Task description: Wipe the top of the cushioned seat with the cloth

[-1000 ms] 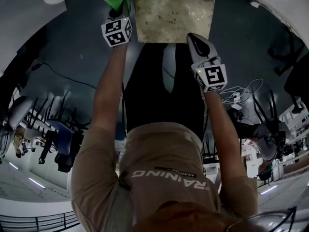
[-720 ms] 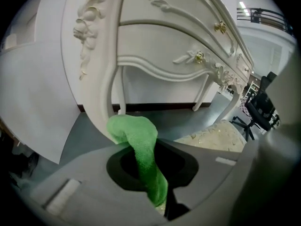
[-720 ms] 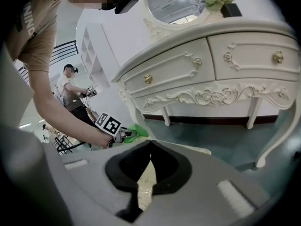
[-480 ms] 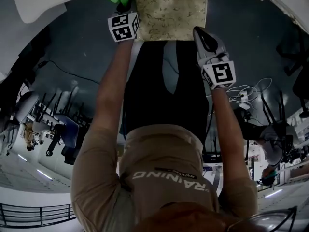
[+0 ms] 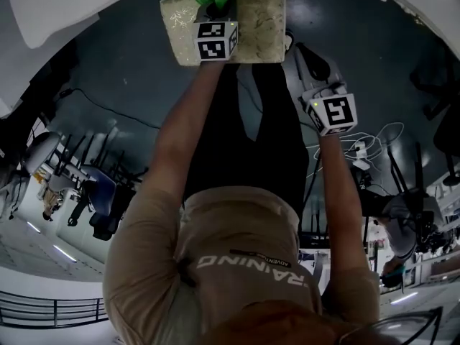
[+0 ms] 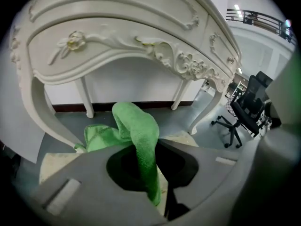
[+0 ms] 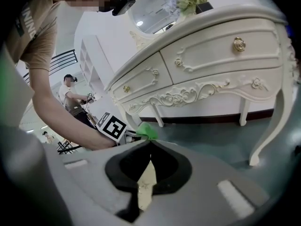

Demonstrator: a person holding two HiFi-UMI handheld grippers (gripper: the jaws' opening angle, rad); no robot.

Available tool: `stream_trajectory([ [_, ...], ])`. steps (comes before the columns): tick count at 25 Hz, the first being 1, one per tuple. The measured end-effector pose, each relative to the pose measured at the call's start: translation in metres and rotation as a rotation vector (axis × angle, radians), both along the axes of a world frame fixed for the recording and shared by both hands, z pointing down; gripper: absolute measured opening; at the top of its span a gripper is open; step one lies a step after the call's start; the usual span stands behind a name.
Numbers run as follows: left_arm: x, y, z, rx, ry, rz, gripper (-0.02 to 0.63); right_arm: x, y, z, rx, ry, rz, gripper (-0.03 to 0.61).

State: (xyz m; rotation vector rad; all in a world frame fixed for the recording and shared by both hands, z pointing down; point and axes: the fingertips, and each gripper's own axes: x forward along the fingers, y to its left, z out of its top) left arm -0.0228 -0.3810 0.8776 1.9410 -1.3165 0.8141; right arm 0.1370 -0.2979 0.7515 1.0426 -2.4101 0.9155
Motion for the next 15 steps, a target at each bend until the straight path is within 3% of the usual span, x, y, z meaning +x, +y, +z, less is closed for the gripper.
stream_trajectory([
  [12,0.162,0.009,0.001,-0.031,0.099,0.165,0.046,0.089,0.001,0.017,-0.031,0.009,0.026,0.002],
  [15,0.195,0.019,-0.002,-0.038,0.155,0.225,0.047,0.102,0.004,0.021,-0.038,0.015,0.039,0.002],
])
